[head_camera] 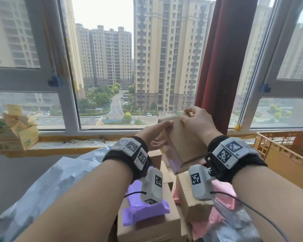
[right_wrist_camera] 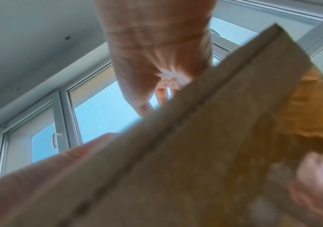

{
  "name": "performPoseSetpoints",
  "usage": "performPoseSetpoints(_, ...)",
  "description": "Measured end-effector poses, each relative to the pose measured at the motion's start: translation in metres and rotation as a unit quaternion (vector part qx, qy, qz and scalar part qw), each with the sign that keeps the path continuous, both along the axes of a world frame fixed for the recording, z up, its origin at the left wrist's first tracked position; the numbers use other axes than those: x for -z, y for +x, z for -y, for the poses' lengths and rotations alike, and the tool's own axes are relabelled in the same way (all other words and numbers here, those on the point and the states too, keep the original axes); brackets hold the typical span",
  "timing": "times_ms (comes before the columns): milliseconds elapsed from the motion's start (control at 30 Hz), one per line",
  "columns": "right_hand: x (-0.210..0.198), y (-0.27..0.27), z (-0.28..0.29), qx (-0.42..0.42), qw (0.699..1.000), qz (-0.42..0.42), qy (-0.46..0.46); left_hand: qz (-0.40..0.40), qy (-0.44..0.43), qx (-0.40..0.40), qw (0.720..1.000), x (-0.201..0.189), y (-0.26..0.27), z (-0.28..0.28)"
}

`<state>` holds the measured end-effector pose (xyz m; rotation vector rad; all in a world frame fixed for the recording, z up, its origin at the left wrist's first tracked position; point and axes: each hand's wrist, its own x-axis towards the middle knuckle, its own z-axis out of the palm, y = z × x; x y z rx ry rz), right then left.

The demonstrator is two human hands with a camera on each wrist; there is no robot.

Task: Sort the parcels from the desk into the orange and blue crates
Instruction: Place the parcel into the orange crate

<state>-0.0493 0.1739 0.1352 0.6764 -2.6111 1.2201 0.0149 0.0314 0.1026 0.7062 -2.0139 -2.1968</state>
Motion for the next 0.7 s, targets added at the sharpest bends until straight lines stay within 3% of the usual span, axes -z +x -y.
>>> performPoseSetpoints(100,0.001,0.001,0.004,-0.016,0.999,0.009,-0.045,-0.032,-0.068,-0.029,0.997,-0.002,0.001,0.008)
performPoseSetpoints(267,0.002,-0.004,0.009,-0.004,0.992,0.05,-0.114,-0.096,-0.228,-0.07,0.966,-0.013,0.012,0.023)
performPoseSetpoints(333,0.0,-0.006,0.01,0.002,0.988,0.082,-0.128,-0.121,-0.322,-0.09,0.934,-0.018,0.017,0.03)
performPoseSetpoints(400,-0.002,-0.006,0.013,-0.011,0.978,0.149,-0.145,-0.144,-0.441,-0.093,0.881,-0.02,0.023,0.035)
performPoseSetpoints(500,-0.005,0.0,0.019,-0.054,0.944,0.266,-0.186,-0.197,-0.522,-0.087,0.825,-0.019,0.028,0.037)
performPoseSetpoints(700,-0.007,0.003,0.023,-0.079,0.909,0.335,-0.236,-0.237,-0.556,-0.091,0.791,-0.007,0.027,0.043)
